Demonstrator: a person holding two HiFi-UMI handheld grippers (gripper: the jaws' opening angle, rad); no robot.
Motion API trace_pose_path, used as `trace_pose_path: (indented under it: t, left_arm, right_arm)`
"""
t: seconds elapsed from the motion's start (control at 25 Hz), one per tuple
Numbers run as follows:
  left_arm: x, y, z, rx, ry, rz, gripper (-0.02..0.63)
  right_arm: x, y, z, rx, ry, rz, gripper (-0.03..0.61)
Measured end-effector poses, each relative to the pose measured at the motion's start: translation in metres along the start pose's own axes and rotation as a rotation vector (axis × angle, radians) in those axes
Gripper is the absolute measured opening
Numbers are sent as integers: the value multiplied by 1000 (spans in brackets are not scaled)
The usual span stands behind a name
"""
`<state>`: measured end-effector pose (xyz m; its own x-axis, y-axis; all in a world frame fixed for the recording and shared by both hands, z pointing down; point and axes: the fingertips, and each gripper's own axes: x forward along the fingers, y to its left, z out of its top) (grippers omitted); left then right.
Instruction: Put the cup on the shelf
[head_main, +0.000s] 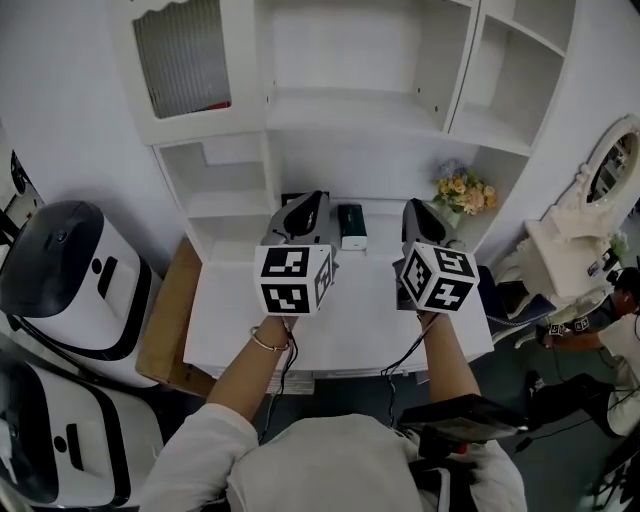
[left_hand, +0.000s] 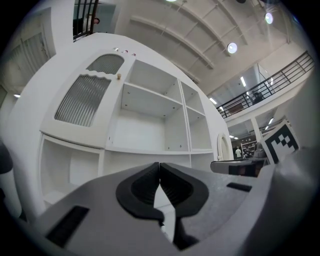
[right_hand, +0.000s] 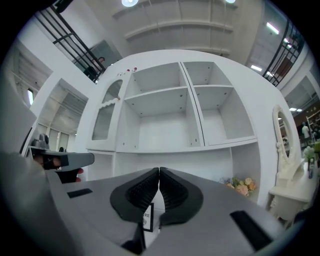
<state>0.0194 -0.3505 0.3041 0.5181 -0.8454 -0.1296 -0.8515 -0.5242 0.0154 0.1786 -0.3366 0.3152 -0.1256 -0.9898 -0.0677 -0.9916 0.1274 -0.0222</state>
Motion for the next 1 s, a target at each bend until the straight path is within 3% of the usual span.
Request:
trace_pose_path:
  t: [0.16, 0.36, 0.56, 0.76, 1.0]
  left_arm:
    - [-1, -1, -4, -10, 0, 32, 9]
    - [-7, -11, -13, -36, -5, 84, 9]
    - [-14, -24, -31, -12, 33, 87, 9]
    - [-25, -17, -29, -10, 37, 106, 9]
    - [-33, -9, -28, -30, 28, 117, 9]
  right_arm:
    - [0, -3, -5, -8, 8, 14, 26]
    - [-6, -10, -24, 57, 46, 43, 26]
    - [-11, 3, -50, 97, 82, 84, 26]
    - [-21, 4, -44, 118, 70, 103, 23]
    - [-28, 11, -34, 66, 71, 106, 22]
